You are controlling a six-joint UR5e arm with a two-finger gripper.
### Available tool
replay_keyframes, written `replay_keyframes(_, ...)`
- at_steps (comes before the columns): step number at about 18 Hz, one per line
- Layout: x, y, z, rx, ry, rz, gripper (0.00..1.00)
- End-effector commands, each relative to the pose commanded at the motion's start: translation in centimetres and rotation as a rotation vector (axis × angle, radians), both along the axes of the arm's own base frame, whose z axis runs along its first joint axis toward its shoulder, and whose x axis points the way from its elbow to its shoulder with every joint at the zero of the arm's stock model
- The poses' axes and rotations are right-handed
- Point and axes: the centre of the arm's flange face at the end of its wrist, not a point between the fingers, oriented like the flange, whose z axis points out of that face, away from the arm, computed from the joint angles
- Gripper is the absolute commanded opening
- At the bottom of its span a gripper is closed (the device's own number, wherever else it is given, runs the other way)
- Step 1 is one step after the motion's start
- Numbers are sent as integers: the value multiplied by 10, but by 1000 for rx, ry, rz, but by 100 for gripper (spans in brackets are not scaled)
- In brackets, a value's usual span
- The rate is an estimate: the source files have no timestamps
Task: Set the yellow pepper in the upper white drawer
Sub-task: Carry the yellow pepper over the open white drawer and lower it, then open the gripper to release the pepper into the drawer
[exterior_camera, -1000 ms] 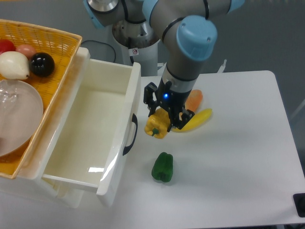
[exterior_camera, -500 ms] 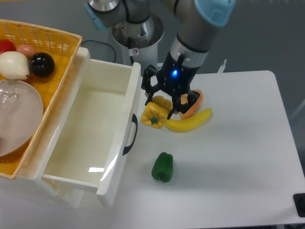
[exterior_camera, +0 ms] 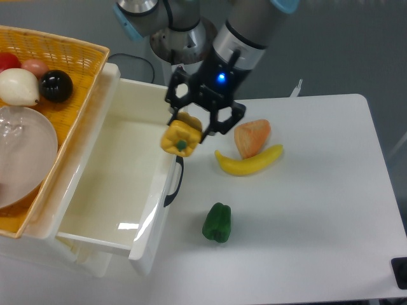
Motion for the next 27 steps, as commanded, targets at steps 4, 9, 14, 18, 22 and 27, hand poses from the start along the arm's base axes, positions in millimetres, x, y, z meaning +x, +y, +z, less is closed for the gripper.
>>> replay_keyframes(4,15,13,-4,-10,-4,-28,25)
replay_keyframes(9,17,25,-12,-13,-10,-21,27)
replay_keyframes(14,20,31,-24,-14,-11,-38,34)
replay_keyframes(18,20,32,-29,-4,5,-44,50)
replay_keyframes(22,23,38,-30,11,25,-58,96)
replay_keyframes(27,29,42,-30,6,18,-63,99)
